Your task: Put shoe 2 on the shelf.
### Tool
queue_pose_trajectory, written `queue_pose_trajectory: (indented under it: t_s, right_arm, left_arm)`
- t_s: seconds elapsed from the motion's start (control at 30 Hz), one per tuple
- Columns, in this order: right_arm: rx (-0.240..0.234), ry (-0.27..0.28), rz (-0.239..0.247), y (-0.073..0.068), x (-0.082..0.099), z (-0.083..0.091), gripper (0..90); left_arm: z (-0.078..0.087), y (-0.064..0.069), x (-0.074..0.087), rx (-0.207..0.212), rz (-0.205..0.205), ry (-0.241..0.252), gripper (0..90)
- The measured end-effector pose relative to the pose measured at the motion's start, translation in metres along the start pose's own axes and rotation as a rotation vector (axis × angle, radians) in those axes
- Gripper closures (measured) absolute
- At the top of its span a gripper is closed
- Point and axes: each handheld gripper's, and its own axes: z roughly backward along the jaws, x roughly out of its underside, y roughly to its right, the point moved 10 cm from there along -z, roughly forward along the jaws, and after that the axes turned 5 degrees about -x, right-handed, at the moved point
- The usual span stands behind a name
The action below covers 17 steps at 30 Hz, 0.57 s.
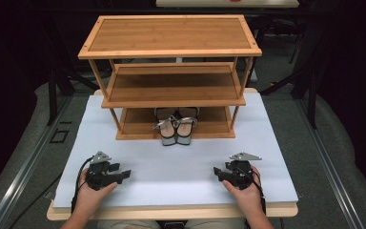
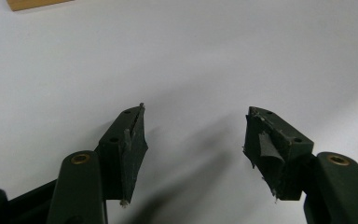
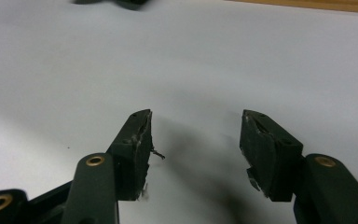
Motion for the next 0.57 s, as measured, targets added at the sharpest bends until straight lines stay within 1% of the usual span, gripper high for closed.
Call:
queue_pose_trajectory:
  t_s: [0.07,0.1,0.17,0.3,0.53,0.57]
  right_arm:
    - [-0.008,-0.002,-0.001,-0.0012,0.0004,-0.0007,43.3]
    - [-0.009,-0.003,0.001,-0.0014,0.0005,-0.0010,43.2]
    - [-0.008,-0.003,0.011,-0.0014,0.0005,-0.0013,43.1]
    - [-0.008,-0.001,0.009,-0.0024,-0.0002,-0.0017,42.9]
    - [-0.003,0.002,0.008,-0.0020,-0.0006,-0.0009,42.6]
    - [-0.005,0.004,0.007,-0.0019,-0.0007,-0.0011,42.6]
  left_arm:
    - [0.0000,0.0004,-0.0006,-0.002,-0.007,0.004,38.2]
    - [0.0002,0.0001,-0.0005,-0.004,-0.014,0.002,38.0]
    - [0.0004,0.0008,-0.0010,-0.004,-0.014,0.004,37.9]
    - [0.0001,0.0007,-0.0008,-0.010,-0.027,0.001,37.5]
    - [0.0008,-0.0001,-0.0010,-0.014,-0.021,0.006,37.1]
    - [0.0011,-0.0002,-0.0006,-0.011,-0.022,0.000,37.0]
